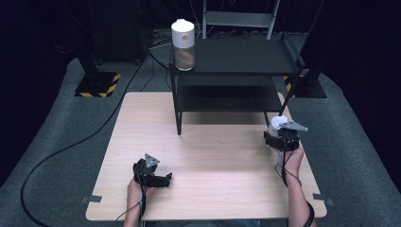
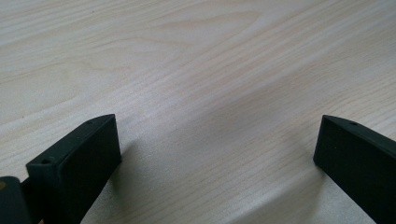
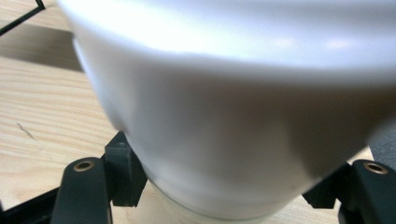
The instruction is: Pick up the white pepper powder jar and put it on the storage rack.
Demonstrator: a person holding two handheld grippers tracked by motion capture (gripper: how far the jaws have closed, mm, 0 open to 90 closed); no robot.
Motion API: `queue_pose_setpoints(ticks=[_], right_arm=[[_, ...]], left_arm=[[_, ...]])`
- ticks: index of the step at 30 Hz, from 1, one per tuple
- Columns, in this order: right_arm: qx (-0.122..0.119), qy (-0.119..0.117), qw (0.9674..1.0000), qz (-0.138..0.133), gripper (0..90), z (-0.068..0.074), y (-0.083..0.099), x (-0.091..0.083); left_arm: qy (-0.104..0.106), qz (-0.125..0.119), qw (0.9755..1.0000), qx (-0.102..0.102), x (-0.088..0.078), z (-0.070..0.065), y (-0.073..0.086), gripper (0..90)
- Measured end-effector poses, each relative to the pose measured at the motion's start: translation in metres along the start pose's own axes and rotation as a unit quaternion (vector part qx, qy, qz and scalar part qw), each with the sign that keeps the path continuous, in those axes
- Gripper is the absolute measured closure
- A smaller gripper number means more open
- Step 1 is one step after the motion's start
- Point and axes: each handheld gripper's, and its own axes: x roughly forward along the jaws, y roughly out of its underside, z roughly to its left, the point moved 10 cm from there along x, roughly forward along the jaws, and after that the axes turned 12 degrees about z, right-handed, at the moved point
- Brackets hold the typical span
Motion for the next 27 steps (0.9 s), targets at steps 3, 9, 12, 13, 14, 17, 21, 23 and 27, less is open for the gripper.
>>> queue_pose_setpoints(ticks=[3,9,12,13,14,17,21,23,27], right_arm=[[-0.003,-0.002,1.0,0.0,29.8,-0.001,-0.003,-0.002],[-0.009,-0.004,1.0,-0.002,29.8,0.0,-0.009,-0.008],[-0.011,-0.004,0.9999,-0.006,29.8,0.0,-0.013,-0.013],[-0.011,-0.005,0.9999,-0.006,29.8,0.0,-0.015,-0.014],[-0.011,-0.005,0.9999,-0.006,29.8,0.0,-0.015,-0.014],[-0.011,-0.006,0.9999,-0.008,29.8,-0.001,-0.019,-0.018],[-0.013,-0.006,0.9998,-0.012,29.8,-0.001,-0.023,-0.024],[-0.012,-0.01,0.9998,-0.014,29.8,-0.001,-0.026,-0.027],[-0.016,-0.008,0.9997,-0.015,29.8,-0.001,-0.029,-0.031]], left_arm=[[0.0,0.0,1.0,0.0,0.0,0.0,0.0,0.1],[0.0,0.0,1.0,0.0,0.0,0.0,0.0,0.1],[0.0,0.0,1.0,0.0,0.0,0.0,0.0,0.1],[0.0,0.0,1.0,0.0,0.0,0.0,0.0,0.1],[0.0,0.0,1.0,0.0,0.0,0.0,0.0,0.1],[0.0,0.0,1.0,0.0,0.0,0.0,0.0,0.1],[0.0,0.0,1.0,0.0,0.0,0.0,0.0,0.1],[0.0,0.0,1.0,0.0,0.0,0.0,0.0,0.1],[0.0,0.0,1.0,0.0,0.0,0.0,0.0,0.0]])
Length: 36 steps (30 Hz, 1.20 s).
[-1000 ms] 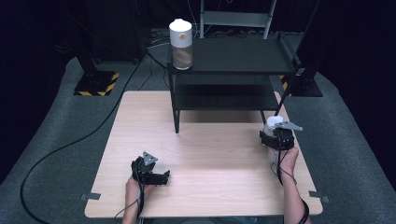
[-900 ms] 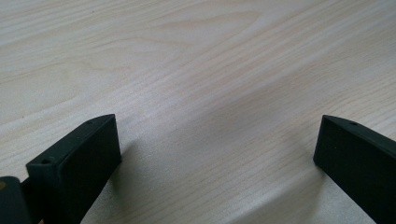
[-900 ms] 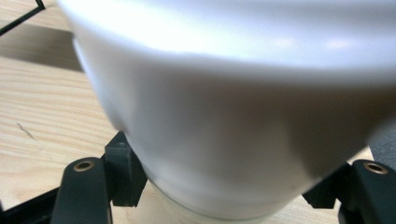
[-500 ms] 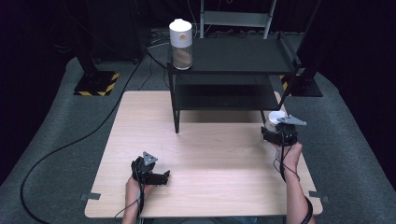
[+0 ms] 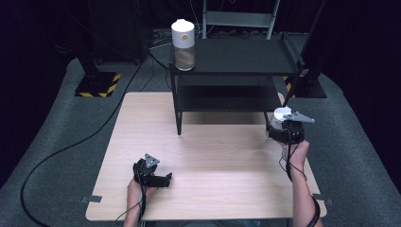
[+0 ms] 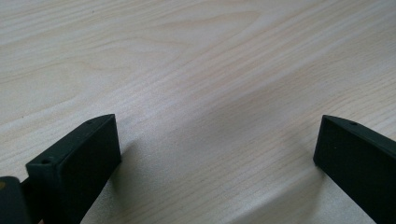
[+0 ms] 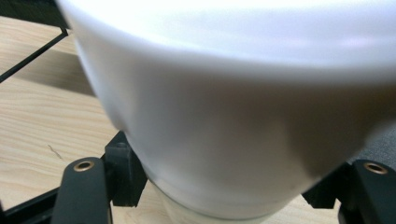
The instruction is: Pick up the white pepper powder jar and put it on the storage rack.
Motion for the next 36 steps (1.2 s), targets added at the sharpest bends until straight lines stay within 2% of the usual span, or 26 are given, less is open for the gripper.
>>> queue_pose_setpoints(ticks=[16,36], right_arm=[[-0.006,-0.01,0.9999,-0.003,29.7,-0.003,-0.021,-0.021],[-0.01,-0.007,0.9999,-0.012,29.7,-0.007,-0.039,-0.043]], left_arm=[[0.0,0.0,1.0,0.0,0.0,0.0,0.0,0.1],[0.0,0.0,1.0,0.0,0.0,0.0,0.0,0.1]])
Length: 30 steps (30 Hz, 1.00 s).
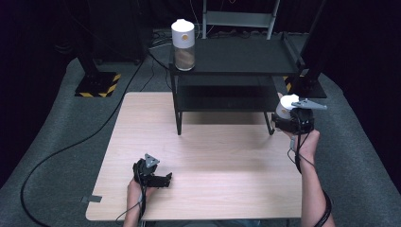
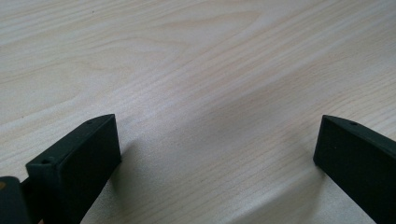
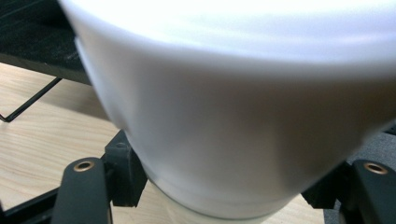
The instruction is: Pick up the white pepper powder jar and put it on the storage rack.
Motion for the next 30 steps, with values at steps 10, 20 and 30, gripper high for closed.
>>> queue_pose_setpoints(ticks=[10,20,30], right_arm=[[-0.002,0.001,1.0,-0.006,29.7,-0.003,-0.01,-0.009],[-0.005,0.0,0.9999,-0.013,29.7,-0.002,-0.021,-0.017],[-0.011,0.001,0.9998,-0.015,29.7,-0.001,-0.032,-0.022]], left_arm=[[0.0,0.0,1.0,0.0,0.0,0.0,0.0,0.1],[0.0,0.0,1.0,0.0,0.0,0.0,0.0,0.1],[0.0,0.0,1.0,0.0,0.0,0.0,0.0,0.1]])
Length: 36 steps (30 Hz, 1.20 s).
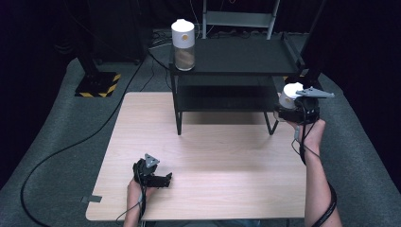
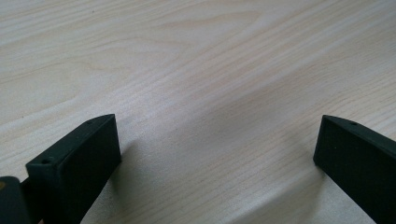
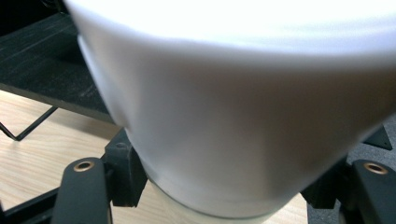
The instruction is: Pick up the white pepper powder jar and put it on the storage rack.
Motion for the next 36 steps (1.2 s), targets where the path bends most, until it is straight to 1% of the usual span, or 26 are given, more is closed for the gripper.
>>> queue_pose_setpoints(ticks=[12,24,36], right_arm=[[-0.005,-0.001,0.9999,-0.014,29.7,0.001,-0.018,-0.013],[-0.013,0.0,0.9998,-0.015,29.7,0.001,-0.027,-0.019],[-0.016,-0.003,0.9996,-0.024,29.7,0.001,-0.037,-0.028]], left_arm=[[0.0,0.0,1.0,0.0,0.0,0.0,0.0,0.1],[0.0,0.0,1.0,0.0,0.0,0.0,0.0,0.0],[0.0,0.0,1.0,0.0,0.0,0.0,0.0,0.0]])
